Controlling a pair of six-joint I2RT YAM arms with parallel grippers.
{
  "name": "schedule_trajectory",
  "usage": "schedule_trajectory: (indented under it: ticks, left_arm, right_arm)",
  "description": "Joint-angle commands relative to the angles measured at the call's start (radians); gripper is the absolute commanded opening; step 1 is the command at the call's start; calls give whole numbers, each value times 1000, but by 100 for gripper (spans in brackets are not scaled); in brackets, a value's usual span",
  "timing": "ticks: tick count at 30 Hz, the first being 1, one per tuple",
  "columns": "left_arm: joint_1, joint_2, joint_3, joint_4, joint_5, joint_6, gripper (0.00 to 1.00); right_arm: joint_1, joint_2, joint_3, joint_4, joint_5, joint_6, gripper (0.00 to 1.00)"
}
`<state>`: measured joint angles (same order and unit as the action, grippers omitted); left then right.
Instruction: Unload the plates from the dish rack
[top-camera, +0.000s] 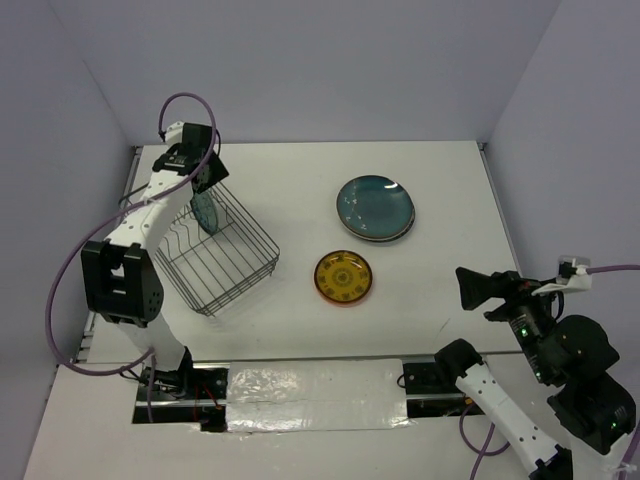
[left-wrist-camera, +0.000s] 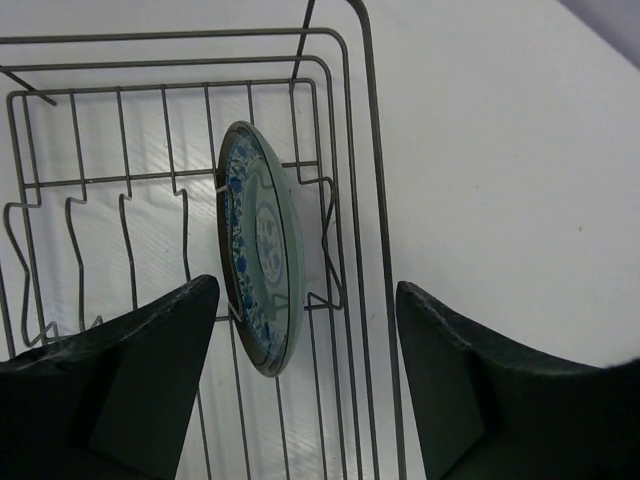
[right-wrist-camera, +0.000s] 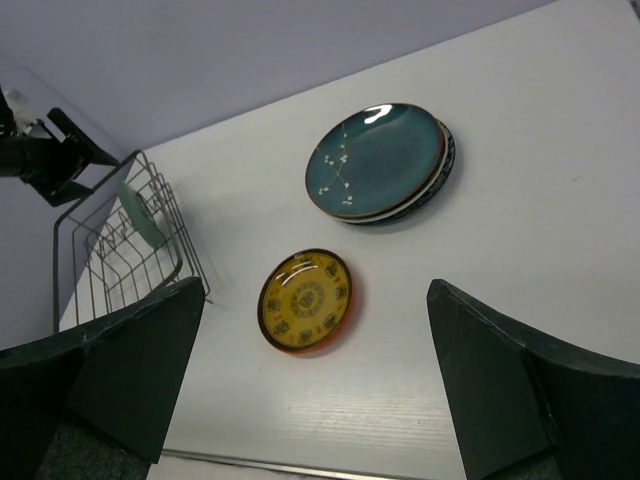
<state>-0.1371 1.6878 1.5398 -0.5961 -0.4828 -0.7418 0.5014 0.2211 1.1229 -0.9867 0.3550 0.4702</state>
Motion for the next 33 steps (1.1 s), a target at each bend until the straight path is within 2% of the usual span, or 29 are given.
schedule_trajectory:
  ticks: [1,6,8,9,14,18,27,29,33]
  left_arm:
    - [30,30,43,-1,46,-36,83]
    - [50,53,-20,39,62,-45,76]
    - [57,67,-46,67,87,-44,65]
    - [57,72,-50,71,90,-44,53]
    - [60,90,-67,91,113,-51,45]
    - [60,75,-79,105,125,-54,30]
    - [87,-16,-103,122,156,-25,4]
    - [87,-33,-89,119,154,-18,0]
    - [90,-68,-67,133,193,8,0]
  right_arm:
    - [3,44,-21,54,-63,-25,100]
    - [6,54,-64,80,-65,-41,100]
    - [5,58,-77,95,-79,-41,100]
    - [5,60,-81,98,-83,-42,100]
    - [6,72,-91,102,-93,-45,100]
    - [3,69,-84,92,-77,-47,100]
    - [5,61,-80,83,-74,-44,100]
    - [3,60,-77,79,-73,-41,100]
    - [5,55,-57,66,-79,-38,100]
